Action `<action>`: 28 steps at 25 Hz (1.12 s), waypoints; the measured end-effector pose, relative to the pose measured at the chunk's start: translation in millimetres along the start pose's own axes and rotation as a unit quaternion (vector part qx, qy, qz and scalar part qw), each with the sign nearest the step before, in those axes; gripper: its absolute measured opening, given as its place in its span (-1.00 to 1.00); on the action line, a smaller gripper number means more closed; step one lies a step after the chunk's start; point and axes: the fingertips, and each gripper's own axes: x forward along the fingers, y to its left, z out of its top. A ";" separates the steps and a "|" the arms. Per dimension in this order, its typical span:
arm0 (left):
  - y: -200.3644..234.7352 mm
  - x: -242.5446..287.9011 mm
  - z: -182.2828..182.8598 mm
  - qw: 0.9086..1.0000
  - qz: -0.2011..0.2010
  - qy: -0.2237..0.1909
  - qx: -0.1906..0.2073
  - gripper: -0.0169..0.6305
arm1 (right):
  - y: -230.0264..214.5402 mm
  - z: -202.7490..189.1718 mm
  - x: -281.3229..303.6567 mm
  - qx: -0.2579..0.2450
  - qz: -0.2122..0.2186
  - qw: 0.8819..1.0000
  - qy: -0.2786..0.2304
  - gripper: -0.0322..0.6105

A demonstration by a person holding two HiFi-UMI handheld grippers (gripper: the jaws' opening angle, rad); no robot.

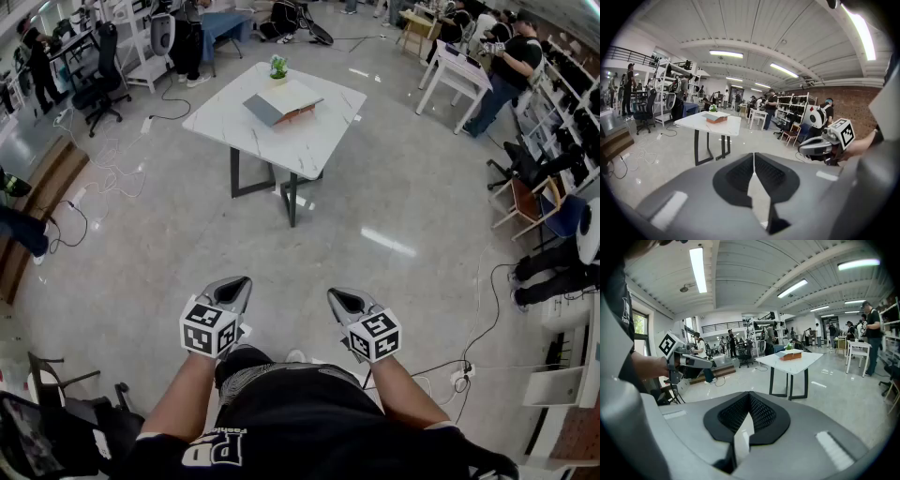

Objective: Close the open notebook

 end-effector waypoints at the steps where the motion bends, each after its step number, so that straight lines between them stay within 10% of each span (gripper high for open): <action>1: -0.2 -0.7 0.3 1.000 0.000 0.000 0.000 -0.74 | 0.6 0.0 -0.2 0.000 0.000 1.000 0.000 -0.90; 28: -31.3 7.3 8.7 1.000 -0.001 -0.010 -0.012 -0.74 | -16.0 2.2 -23.8 0.005 0.003 1.000 -0.017 -0.90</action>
